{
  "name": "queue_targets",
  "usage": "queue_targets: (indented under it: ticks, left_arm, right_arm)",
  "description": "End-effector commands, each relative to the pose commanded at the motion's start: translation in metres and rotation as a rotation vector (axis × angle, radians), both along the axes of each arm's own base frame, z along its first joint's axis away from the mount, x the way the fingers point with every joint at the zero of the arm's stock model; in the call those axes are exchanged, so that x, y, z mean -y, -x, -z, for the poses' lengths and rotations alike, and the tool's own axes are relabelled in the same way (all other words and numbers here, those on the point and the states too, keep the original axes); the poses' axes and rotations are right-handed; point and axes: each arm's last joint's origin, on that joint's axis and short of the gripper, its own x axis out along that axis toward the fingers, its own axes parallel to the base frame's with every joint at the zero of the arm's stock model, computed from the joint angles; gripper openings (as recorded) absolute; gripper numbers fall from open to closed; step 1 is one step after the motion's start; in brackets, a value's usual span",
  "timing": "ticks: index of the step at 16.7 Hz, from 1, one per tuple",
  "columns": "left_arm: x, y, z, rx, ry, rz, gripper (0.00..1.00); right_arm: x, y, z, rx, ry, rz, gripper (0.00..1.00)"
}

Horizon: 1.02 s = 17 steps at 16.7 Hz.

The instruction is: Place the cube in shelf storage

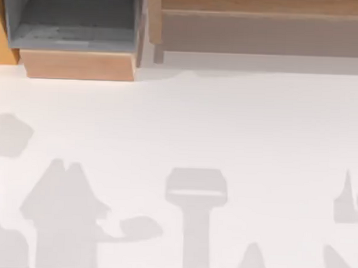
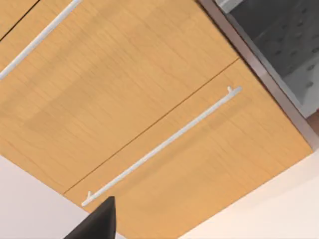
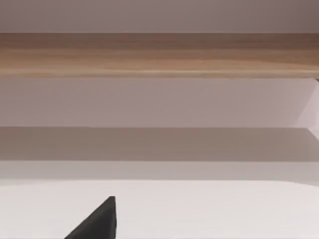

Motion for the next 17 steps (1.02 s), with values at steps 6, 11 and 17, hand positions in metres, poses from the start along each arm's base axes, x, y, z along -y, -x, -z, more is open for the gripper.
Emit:
queue_targets:
  ticks: [6, 11, 17]
  left_arm:
    - [-0.064, -0.083, 0.03, 0.021, -0.367, 0.056, 1.0]
    - [-0.092, -0.136, 0.072, 0.067, -0.611, 0.103, 1.0]
    - [-0.101, -0.176, 0.095, 0.154, -0.813, 0.102, 1.0]
  right_arm:
    - [0.0, 0.0, 0.0, 0.0, 0.0, 0.0, 1.0]
    - [0.0, 0.0, 0.0, 0.0, 0.0, 0.0, 1.0]
    - [0.0, 0.0, 0.0, 0.0, 0.0, 0.0, 1.0]
